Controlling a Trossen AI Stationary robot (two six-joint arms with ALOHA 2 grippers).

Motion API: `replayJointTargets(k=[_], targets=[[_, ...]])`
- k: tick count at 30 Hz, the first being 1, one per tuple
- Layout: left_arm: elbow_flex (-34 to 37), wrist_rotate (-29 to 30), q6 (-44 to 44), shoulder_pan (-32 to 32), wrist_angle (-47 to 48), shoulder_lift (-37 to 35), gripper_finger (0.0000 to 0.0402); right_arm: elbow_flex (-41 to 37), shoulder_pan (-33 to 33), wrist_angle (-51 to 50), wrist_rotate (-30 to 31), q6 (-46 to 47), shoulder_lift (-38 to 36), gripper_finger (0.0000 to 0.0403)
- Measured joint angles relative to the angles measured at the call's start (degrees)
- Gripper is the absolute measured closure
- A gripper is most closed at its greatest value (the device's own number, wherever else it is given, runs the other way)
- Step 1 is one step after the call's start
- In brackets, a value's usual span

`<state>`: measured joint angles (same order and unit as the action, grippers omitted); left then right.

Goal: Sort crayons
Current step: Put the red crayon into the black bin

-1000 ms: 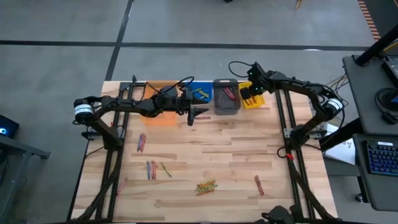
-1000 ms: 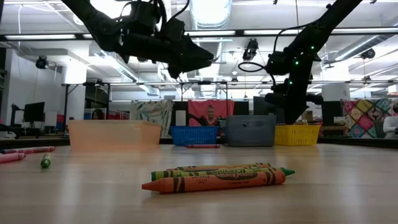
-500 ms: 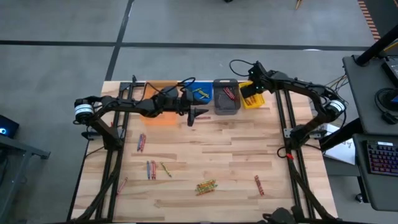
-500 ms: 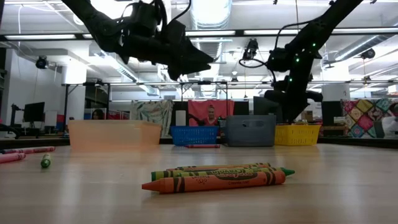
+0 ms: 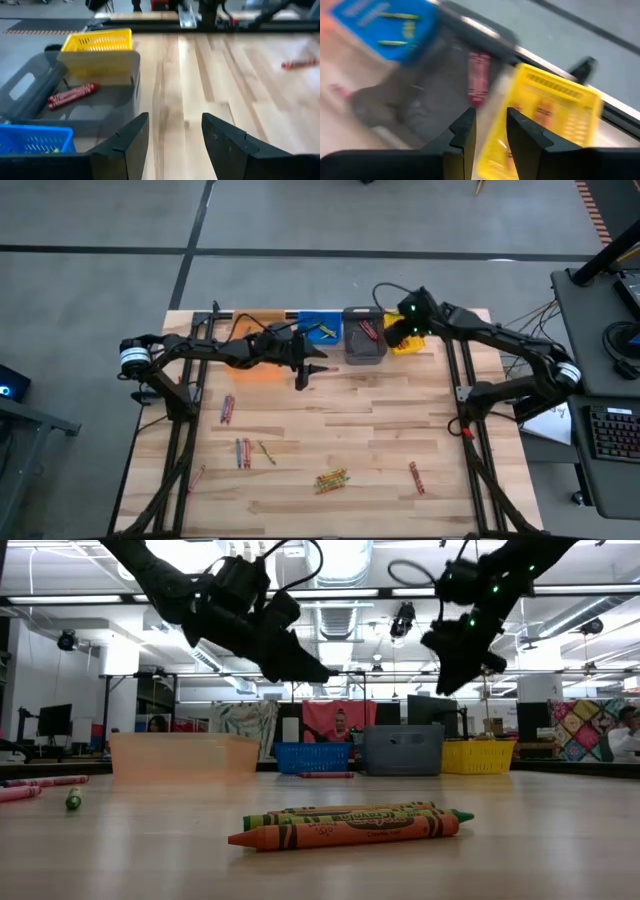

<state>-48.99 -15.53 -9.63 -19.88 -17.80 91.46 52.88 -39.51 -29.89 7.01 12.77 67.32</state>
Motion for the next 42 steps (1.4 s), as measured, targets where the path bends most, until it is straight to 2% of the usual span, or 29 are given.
replayJointTargets(k=[9, 18, 21, 30, 35, 42], targets=[[0.81, -0.02, -3.80, 1.73, 2.62, 0.86, 0.0235, -8.72, 14.05, 14.27, 0.18, 0.33, -8.72, 0.0319], [0.94, 0.07, -2.95, 2.08, -1.70, 8.64, 0.0235, -14.07, 24.79, 25.81, 0.50, -2.95, -12.58, 0.0316], [0.93, 0.39, -2.99, 1.99, -4.21, 11.00, 0.0235, -14.40, 26.45, 26.37, 0.57, -2.54, -12.30, 0.0320], [0.93, 8.60, -4.91, 1.76, -5.51, 16.21, 0.0235, -14.44, 28.17, 27.78, 0.63, -0.33, -10.54, 0.0323], [0.92, 13.11, -5.21, 1.64, -9.33, 17.93, 0.0235, -14.44, 28.18, 28.53, 0.61, -0.33, -10.31, 0.0322], [0.67, 15.07, -5.95, 1.57, -9.67, 20.66, 0.0235, -14.44, 28.15, 28.54, 0.59, 0.17, -9.47, 0.0328]])
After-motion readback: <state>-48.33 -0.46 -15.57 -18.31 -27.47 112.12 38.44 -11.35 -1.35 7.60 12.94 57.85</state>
